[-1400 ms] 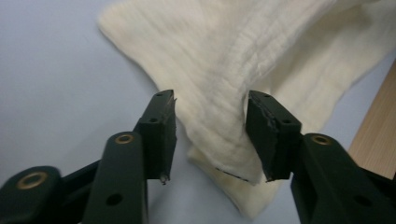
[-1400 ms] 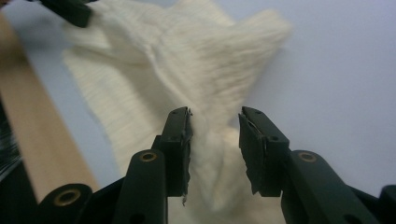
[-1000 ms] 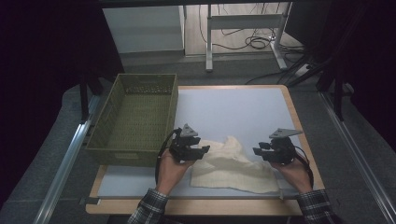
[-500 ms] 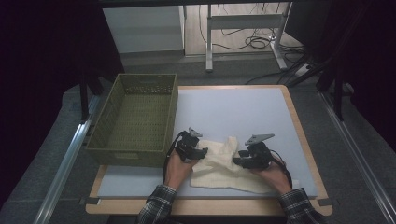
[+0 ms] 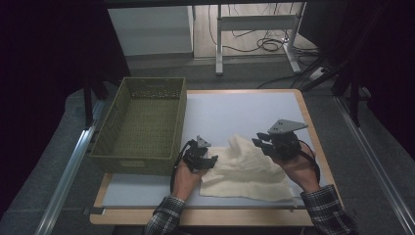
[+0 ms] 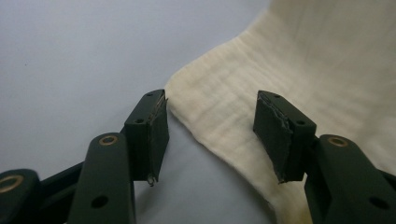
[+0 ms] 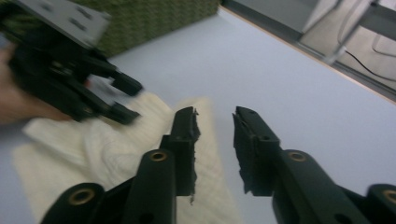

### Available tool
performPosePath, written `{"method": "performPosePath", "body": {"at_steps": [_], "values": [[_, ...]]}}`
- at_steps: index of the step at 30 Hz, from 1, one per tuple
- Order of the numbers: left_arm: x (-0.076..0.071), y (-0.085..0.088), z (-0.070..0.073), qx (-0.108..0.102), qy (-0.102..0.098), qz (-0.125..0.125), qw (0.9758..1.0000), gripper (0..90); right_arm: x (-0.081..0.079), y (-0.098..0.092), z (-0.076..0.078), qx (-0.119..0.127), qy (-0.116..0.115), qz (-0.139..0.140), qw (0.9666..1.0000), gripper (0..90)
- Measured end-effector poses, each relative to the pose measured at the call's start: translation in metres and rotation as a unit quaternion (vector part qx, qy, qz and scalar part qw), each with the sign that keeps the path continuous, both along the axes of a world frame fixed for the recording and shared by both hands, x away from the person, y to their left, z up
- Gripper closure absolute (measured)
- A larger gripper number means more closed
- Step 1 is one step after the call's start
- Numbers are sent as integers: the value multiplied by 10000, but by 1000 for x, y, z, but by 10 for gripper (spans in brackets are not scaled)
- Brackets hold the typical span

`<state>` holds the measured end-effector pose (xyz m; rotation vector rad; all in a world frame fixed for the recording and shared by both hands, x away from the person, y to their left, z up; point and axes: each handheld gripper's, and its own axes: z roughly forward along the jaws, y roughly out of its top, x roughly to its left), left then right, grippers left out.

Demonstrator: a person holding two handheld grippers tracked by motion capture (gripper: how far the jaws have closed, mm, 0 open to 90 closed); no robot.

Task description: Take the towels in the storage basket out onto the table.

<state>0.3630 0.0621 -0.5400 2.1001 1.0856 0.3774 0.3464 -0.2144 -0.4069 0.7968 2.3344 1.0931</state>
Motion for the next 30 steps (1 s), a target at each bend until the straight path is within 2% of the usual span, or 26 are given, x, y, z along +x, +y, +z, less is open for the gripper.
{"method": "performPosePath", "body": {"at_steps": [4, 9, 10, 11, 12, 13, 14, 15, 16, 17, 18, 19, 20, 22, 23, 25, 26, 27, 28, 29, 30], "values": [[-1, 0, -1, -54, -45, 21, 10000, 446, 15, -17, -23, -118, 364, -336, 9987, 631], [0, -1, 1, 17, -7, 17, 10000, 442, 32, -34, -59, -310, 628, -649, 9954, 586], [2, -3, 4, 218, -90, 78, 9997, 412, 35, -35, -66, -319, 678, -668, 9949, 567], [2, -3, 4, 218, -90, 78, 9997, 410, 35, -35, -66, -319, 678, -668, 9949, 567], [5, -3, 8, 274, -190, 156, 9993, 409, 43, -36, -77, -352, 769, -681, 9941, 538], [8, -3, 9, 238, -102, 177, 9995, 408, 45, -35, -81, -335, 794, -671, 9940, 531], [10, -5, 7, 294, -31, 165, 9994, 402, 47, -33, -87, -350, 883, -626, 9935, 520], [11, -8, 5, 381, -38, 142, 9992, 401, 49, -32, -93, -393, 978, -582, 9927, 507], [12, -8, 4, 292, -52, 150, 9994, 400, 49, -30, -99, -482, 1058, -549, 9917, 505], [13, -7, 4, 166, 31, 101, 9998, 445, 48, -28, -105, -586, 1113, -499, 9908, 506], [13, -7, 4, 166, 31, 101, 9998, 507, 46, -28, -108, -519, 1064, -504, 9917, 552], [10, -9, 4, 107, 13, 24, 9999, 554, 44, -29, -109, -397, 1157, -535, 9910, 642], [8, -11, 4, 126, 6, -64, 9999, 638, 42, -30, -108, -246, 1305, -532, 9897, 708], [7, -15, 6, 184, 76, -231, 9995, 800, 37, -30, -108, -208, 1393, -446, 9890, 849], [7, -17, 7, 252, 83, -262, 9993, 848, 36, -29, -107, -270, 1396, -435, 9889, 862], [8, -18, 9, 317, 103, -306, 9990, 866, 34, -27, -105, -362, 1386, -453, 9886, 869], [11, -17, 15, 400, -76, -283, 9988, 868, 32, -26, -96, -711, 1088, -577, 9898, 872], [13, -16, 21, 381, -251, -166, 9988, 868, 32, -28, -90, -713, 951, -632, 9909, 872], [13, -16, 21, 381, -251, -166, 9988, 868, 32, -28, -90, -713, 951, -632, 9909, 872], [16, -11, 43, 272, -669, 96, 9973, 866, 33, -37, -64, -556, 471, -891, 9933, 872], [16, -11, 43, 272, -669, 96, 9973, 864, 32, -40, -54, -483, 293, -972, 9937, 871]]}}
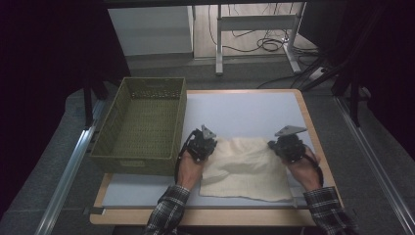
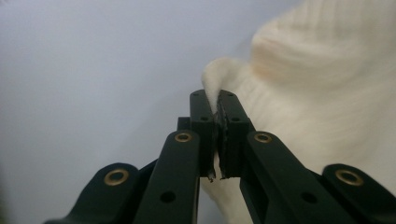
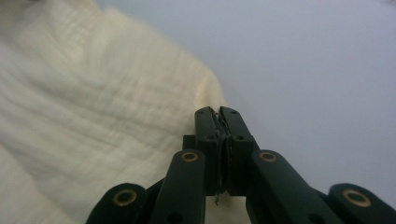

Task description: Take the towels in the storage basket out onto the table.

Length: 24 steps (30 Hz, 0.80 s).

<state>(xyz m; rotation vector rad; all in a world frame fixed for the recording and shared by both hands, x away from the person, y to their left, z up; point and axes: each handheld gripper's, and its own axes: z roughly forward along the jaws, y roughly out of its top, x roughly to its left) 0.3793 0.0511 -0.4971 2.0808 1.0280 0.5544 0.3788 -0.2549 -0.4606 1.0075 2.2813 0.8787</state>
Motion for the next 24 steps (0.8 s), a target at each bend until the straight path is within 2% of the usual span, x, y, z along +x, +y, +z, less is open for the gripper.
{"method": "performPosePath", "body": {"at_steps": [1, 3, 4, 5, 6, 7, 8, 10, 11, 12, 14, 17, 18, 19, 20, 22, 23, 24], "values": [[1, 2, 24, -19, -435, 219, 9988, 862, -1, -6, 16, 118, -322, -86, 9994, 866], [5, 3, 40, 12, -716, 489, 9962, 854, -5, -12, 33, 262, -692, -188, 9971, 852], [5, 3, 40, 12, -716, 489, 9962, 841, -6, -15, 38, 336, -772, -221, 9962, 806], [15, 2, 41, 163, -457, 654, 9967, 761, -5, -18, 37, 365, -604, -249, 9972, 678], [20, 1, 36, 176, -306, 671, 9971, 656, -2, -19, 33, 324, -404, -246, 9984, 603], [23, 0, 31, 174, -292, 656, 9973, 615, 0, -21, 26, 175, -215, -242, 9993, 585], [24, 0, 26, 211, -276, 688, 9970, 583, 1, -24, 18, 21, -216, -284, 9994, 573], [24, 0, 21, 204, -249, 710, 9970, 483, 2, -29, 13, -35, -215, -383, 9990, 560], [21, 0, 15, 48, -206, 659, 9976, 461, 6, -43, 7, 271, -82, -563, 9980, 542], [20, -1, 12, 55, -160, 610, 9980, 451, 7, -47, 6, 354, -30, -621, 9974, 535], [17, -2, 7, 70, -94, 525, 9985, 404, 11, -54, 3, 332, 26, -687, 9971, 524], [9, -3, -1, -48, 127, 312, 9994, 372, 11, -57, 0, 415, 108, -656, 9969, 523], [4, -3, -3, -78, 181, 202, 9996, 366, 10, -57, -2, 446, 113, -637, 9969, 523], [4, -3, -3, -78, 181, 202, 9996, 365, 10, -57, -2, 446, 113, -637, 9969, 523], [-6, -4, -8, -107, 306, 30, 9995, 365, 6, -55, -6, 466, 189, -555, 9972, 524], [-18, -3, -13, -130, 412, -166, 9989, 372, 2, -55, -10, 469, 249, -474, 9975, 528], [-18, -3, -13, -130, 412, -166, 9989, 384, 2, -55, -10, 469, 249, -474, 9975, 528], [-25, -2, -15, -122, 482, -274, 9984, 384, -1, -55, -12, 476, 294, -450, 9974, 528]]}}
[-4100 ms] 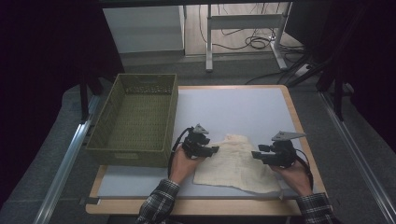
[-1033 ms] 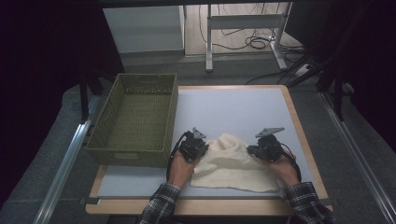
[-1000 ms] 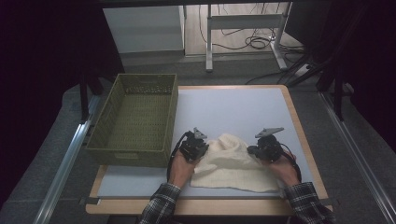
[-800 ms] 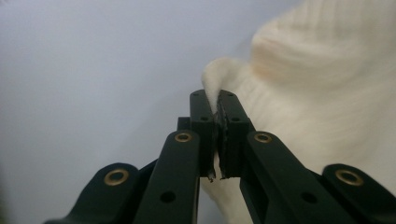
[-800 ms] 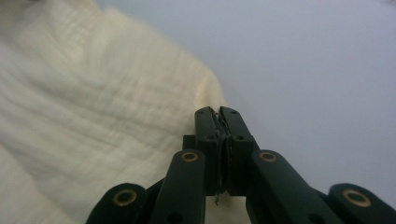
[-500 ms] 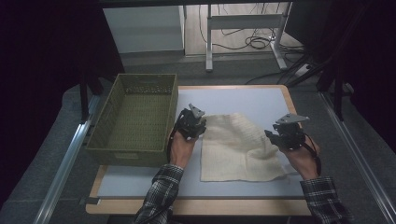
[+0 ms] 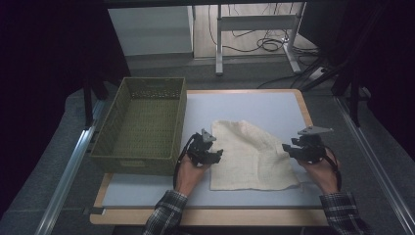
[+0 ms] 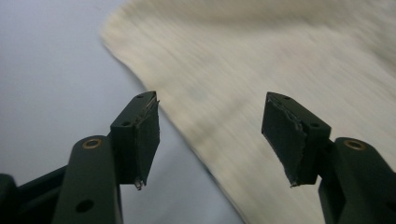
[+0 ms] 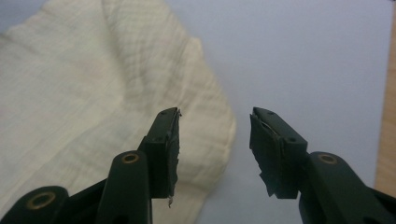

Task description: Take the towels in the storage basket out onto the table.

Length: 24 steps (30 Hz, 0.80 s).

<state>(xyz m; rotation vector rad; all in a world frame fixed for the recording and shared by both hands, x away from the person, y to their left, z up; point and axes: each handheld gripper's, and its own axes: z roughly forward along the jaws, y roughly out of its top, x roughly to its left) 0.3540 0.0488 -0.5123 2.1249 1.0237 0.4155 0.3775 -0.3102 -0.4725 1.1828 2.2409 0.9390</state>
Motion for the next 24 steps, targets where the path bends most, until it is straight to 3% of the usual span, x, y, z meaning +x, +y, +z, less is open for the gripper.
{"method": "performPosePath", "body": {"at_steps": [3, 4, 6, 7, 8, 12, 13, 15, 18, 20, 21, 23, 24], "values": [[-22, 8, -6, -78, 137, -243, 9996, 399, -17, -5, -8, 105, 179, 127, 9997, 548], [-22, 8, -6, -78, 137, -243, 9996, 401, -17, -5, -8, 105, 179, 127, 9997, 548], [-41, 16, -8, -260, 204, -417, 9986, 413, -31, -11, -16, 191, 361, 188, 9990, 561], [-41, 16, -8, -260, 204, -417, 9986, 421, -31, -11, -16, 191, 361, 188, 9990, 561], [-50, 19, -9, -278, 210, -489, 9982, 429, -44, -16, -23, 211, 448, 224, 9985, 576], [-62, 21, -12, -262, 262, -611, 9974, 446, -59, -24, -29, 278, 570, 248, 9977, 604], [-67, 21, -12, -290, 264, -673, 9970, 452, -70, -30, -32, 337, 603, 243, 9973, 613], [-74, 17, -14, -221, 241, -767, 9965, 452, -77, -35, -32, 412, 642, 254, 9968, 613], [-76, 7, -23, 88, 214, -829, 9963, 473, -84, -37, -36, 429, 734, 268, 9960, 598], [-78, 6, -26, -101, 160, -818, 9965, 567, -87, -35, -42, 351, 736, 285, 9963, 602], [-79, 5, -26, -61, 138, -783, 9968, 591, -88, -34, -43, 354, 659, 270, 9968, 622], [-80, 3, -25, -13, 108, -767, 9970, 740, -90, -33, -42, 225, 620, 163, 9977, 781], [-81, 1, -25, 19, 92, -837, 9964, 740, -90, -33, -42, 225, 620, 163, 9977, 781]]}}
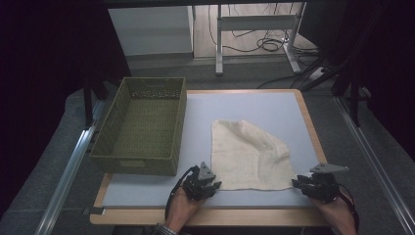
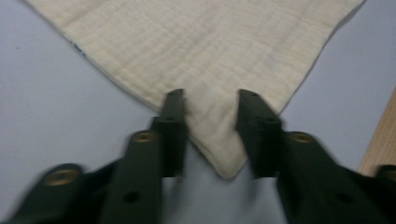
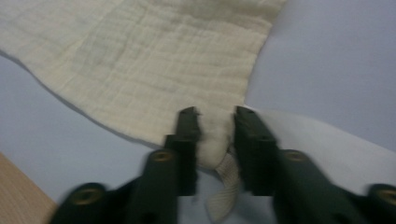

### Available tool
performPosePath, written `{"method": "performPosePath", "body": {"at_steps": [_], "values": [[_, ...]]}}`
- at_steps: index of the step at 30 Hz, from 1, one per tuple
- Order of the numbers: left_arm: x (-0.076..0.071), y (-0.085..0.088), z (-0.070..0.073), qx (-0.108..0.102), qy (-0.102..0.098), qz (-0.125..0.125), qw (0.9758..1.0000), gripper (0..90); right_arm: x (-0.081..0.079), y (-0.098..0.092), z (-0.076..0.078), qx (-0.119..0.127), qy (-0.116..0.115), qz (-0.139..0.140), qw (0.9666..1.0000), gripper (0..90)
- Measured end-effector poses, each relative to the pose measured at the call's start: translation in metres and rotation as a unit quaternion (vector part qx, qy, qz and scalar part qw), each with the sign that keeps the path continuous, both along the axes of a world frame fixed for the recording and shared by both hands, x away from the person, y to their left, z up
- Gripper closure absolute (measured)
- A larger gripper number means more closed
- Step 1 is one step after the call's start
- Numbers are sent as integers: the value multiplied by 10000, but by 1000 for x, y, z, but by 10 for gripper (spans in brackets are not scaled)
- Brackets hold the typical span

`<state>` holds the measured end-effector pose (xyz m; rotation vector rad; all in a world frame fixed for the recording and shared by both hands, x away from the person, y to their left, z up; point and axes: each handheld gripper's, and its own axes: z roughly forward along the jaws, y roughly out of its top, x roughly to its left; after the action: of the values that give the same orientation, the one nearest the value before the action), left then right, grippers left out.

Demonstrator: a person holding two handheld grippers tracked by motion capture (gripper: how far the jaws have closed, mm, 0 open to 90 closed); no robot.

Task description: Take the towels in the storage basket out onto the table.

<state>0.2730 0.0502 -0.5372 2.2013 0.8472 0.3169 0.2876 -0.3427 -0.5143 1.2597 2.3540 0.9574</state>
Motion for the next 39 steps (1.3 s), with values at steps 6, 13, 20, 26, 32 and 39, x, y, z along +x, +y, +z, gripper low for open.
{"method": "performPosePath", "body": {"at_steps": [6, 13, 20, 26, 32, 39], "values": [[-6, 12, 6, 12, 131, -41, 9999, 893, -11, 11, 2, 22, 41, 224, 9997, 871], [-33, 33, 9, 6, 220, 31, 9998, 884, -27, 31, 3, 105, 43, 614, 9980, 860], [-56, 56, 10, 36, 342, 220, 9992, 878, -41, 39, 1, 199, 226, 830, 9961, 804], [-50, 64, 17, -67, 143, 489, 9987, 644, -35, 34, 13, 286, 50, 727, 9969, 704], [-16, 53, 20, -117, -80, 671, 9976, 453, 4, 35, 19, 250, -213, 560, 9979, 691], [23, 37, 13, -196, -160, 779, 9966, 336, 73, 52, 19, 52, -409, 381, 9984, 700]]}}
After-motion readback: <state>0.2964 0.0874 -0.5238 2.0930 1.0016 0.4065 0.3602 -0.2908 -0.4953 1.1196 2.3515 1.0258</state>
